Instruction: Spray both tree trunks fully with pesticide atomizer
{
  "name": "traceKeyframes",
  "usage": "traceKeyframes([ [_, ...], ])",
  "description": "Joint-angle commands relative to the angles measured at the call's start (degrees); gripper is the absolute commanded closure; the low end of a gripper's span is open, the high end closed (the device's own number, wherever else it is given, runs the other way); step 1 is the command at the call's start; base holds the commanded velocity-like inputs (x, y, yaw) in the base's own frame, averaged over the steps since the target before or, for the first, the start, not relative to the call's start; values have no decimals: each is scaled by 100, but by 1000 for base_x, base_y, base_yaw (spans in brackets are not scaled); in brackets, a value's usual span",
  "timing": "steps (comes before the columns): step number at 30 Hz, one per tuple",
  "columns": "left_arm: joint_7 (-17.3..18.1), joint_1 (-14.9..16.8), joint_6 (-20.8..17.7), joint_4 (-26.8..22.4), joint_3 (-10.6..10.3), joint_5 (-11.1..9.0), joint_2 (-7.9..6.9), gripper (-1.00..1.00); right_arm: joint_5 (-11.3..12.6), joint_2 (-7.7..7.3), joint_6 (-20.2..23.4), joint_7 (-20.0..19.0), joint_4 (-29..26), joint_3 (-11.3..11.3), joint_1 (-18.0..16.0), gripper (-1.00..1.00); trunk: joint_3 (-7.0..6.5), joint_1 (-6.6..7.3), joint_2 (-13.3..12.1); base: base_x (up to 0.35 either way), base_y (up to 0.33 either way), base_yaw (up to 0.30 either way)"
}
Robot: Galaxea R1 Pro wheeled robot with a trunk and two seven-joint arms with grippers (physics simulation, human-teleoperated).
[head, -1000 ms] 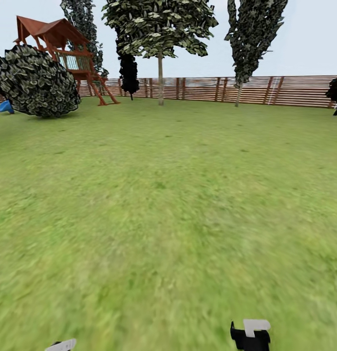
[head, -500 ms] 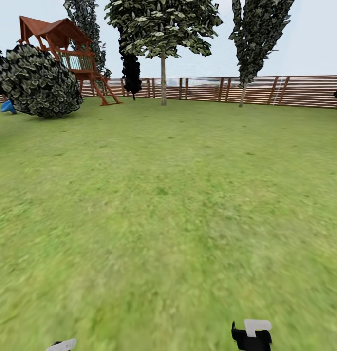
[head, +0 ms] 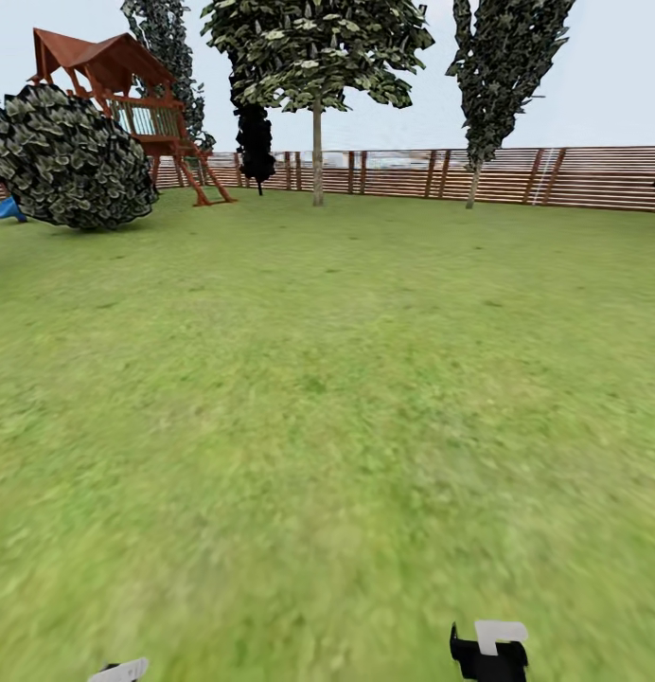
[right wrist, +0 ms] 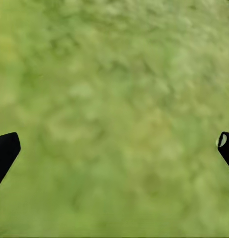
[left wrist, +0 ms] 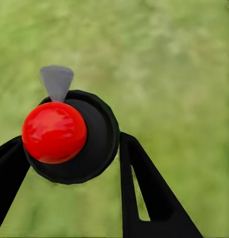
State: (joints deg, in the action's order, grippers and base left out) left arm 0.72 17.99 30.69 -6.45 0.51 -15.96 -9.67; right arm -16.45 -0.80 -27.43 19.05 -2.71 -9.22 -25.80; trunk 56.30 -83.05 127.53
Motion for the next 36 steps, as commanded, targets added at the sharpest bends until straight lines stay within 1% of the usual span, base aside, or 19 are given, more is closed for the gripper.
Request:
traceKeyframes([
  [1,8,3,16,3,5,-12,0,100,-61,1,-16,19,7,-45,-4,-100,5,-3,2,338,0,0],
  [36,8,3,16,3,2,-12,0,100,-61,9,-16,19,7,-45,-4,-100,5,-3,2,338,0,0],
])
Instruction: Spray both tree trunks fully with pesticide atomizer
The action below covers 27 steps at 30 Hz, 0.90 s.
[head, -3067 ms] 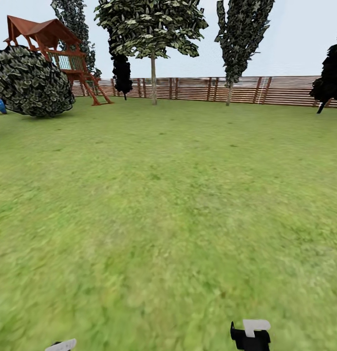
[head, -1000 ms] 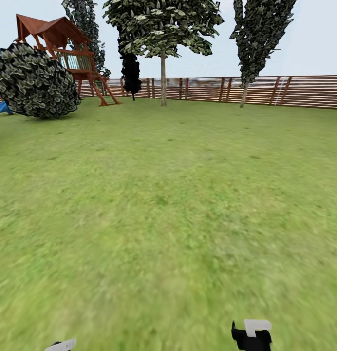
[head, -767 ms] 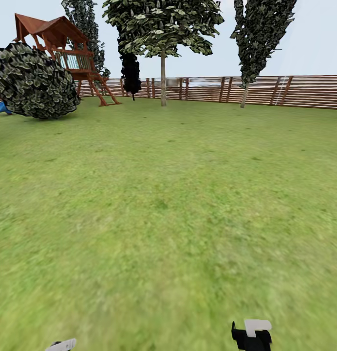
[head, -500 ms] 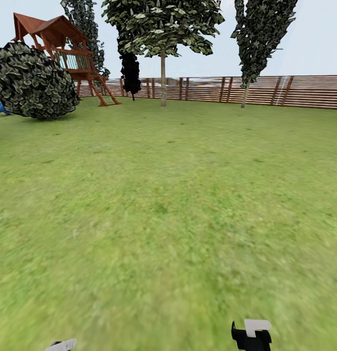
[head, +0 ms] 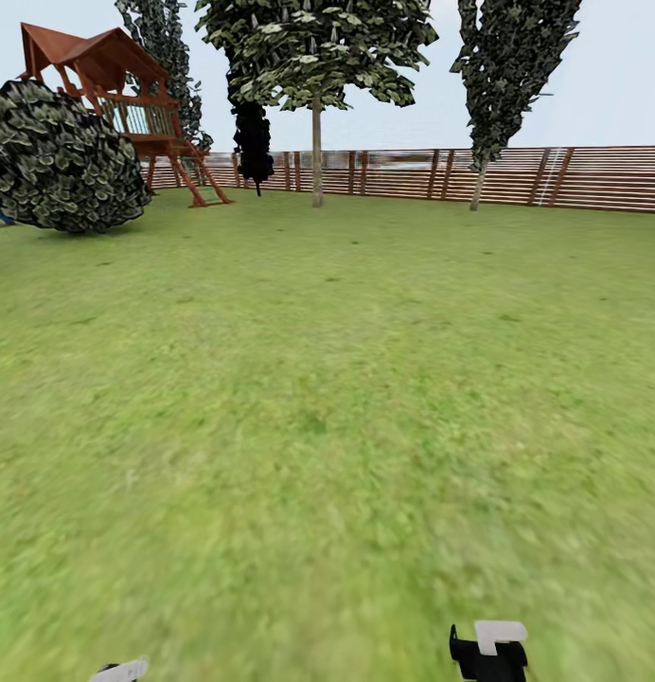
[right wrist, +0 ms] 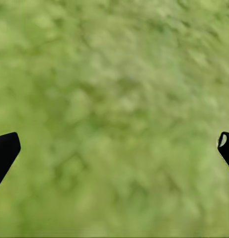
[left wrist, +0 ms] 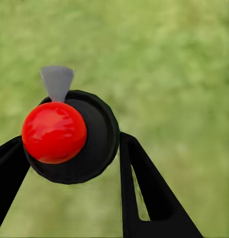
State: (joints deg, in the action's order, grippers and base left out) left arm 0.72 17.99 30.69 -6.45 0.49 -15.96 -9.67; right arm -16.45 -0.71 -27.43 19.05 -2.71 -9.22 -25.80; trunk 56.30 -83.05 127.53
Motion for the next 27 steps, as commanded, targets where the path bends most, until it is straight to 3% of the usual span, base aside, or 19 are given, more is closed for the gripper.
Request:
traceKeyframes([
  [1,8,3,16,3,5,-12,0,100,-61,0,-16,19,7,-45,-4,-100,5,-3,2,338,0,0],
  [27,8,3,15,4,5,-12,0,100,-52,18,-16,28,7,-44,-4,-100,5,-3,2,338,0,-7],
])
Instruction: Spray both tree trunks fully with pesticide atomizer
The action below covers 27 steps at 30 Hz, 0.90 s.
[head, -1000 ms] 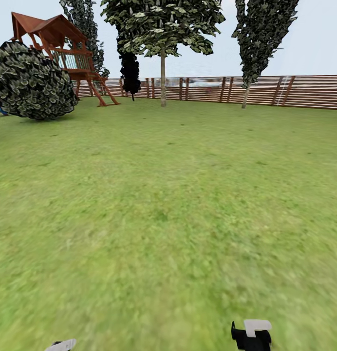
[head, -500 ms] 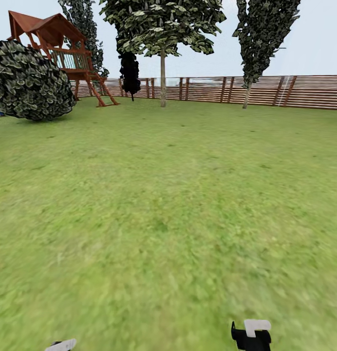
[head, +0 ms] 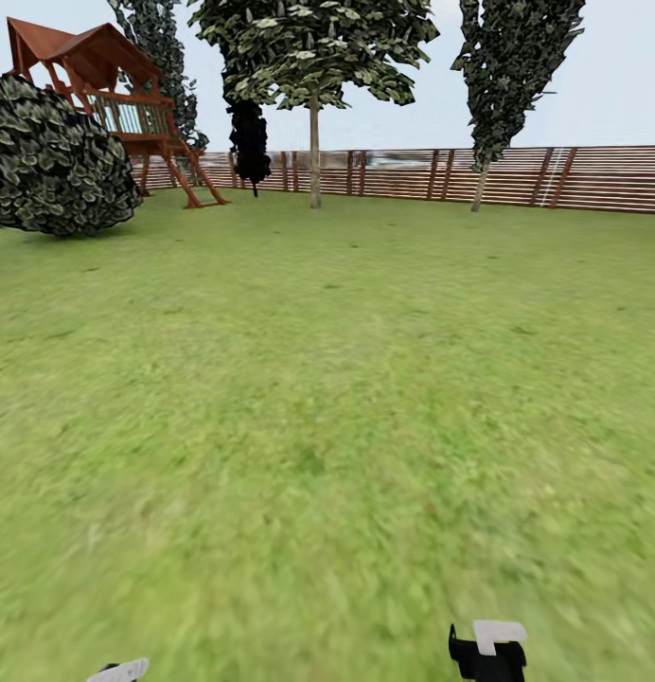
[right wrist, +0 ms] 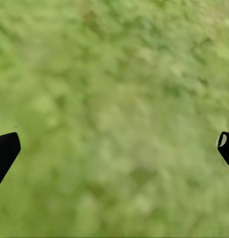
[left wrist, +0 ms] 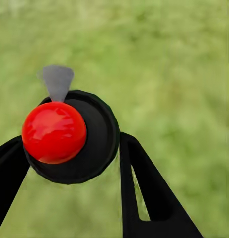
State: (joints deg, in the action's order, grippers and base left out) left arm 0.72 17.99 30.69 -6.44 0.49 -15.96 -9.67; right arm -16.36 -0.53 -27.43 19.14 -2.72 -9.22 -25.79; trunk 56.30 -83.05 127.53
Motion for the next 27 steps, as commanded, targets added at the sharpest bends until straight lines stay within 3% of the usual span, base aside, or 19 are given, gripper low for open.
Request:
traceKeyframes([
  [1,8,3,16,3,4,-13,0,100,-61,1,-16,19,8,-43,-5,-100,5,-3,2,338,0,-40],
  [27,8,3,16,2,6,-4,0,100,-61,1,-16,19,8,-38,-5,-100,5,-3,2,338,0,-2],
])
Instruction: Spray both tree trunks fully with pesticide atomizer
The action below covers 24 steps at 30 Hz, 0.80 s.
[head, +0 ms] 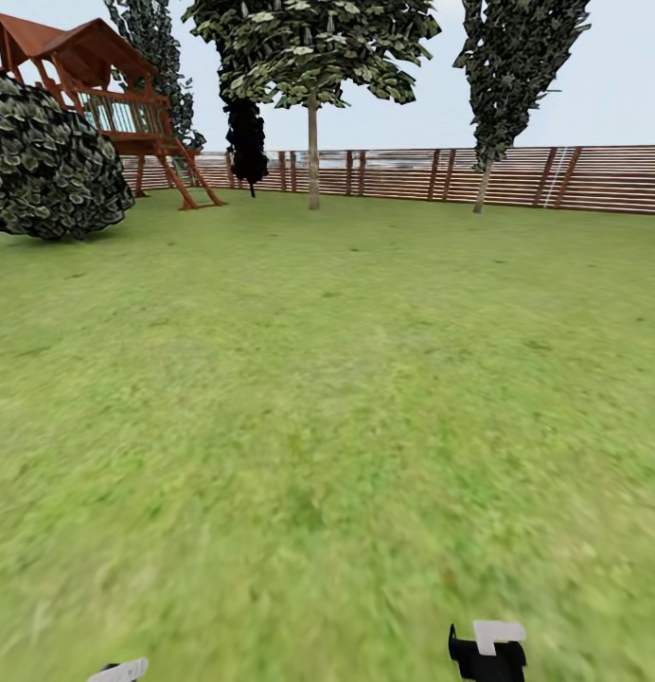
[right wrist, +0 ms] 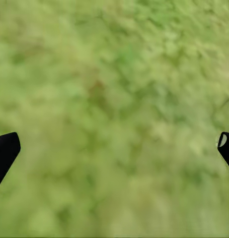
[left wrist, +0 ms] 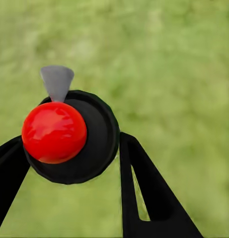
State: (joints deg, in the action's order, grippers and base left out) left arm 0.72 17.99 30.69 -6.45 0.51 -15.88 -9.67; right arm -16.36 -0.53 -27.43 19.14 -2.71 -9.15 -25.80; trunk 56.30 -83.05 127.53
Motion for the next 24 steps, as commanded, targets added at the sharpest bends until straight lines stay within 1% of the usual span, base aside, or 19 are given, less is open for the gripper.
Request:
traceKeyframes([
  [1,8,3,16,3,5,-12,0,100,-61,0,-16,19,7,-44,-4,-100,5,-3,2,338,0,0],
  [24,8,3,7,3,4,-12,0,100,-61,1,-16,19,7,-45,-4,-100,5,-3,2,338,0,0],
])
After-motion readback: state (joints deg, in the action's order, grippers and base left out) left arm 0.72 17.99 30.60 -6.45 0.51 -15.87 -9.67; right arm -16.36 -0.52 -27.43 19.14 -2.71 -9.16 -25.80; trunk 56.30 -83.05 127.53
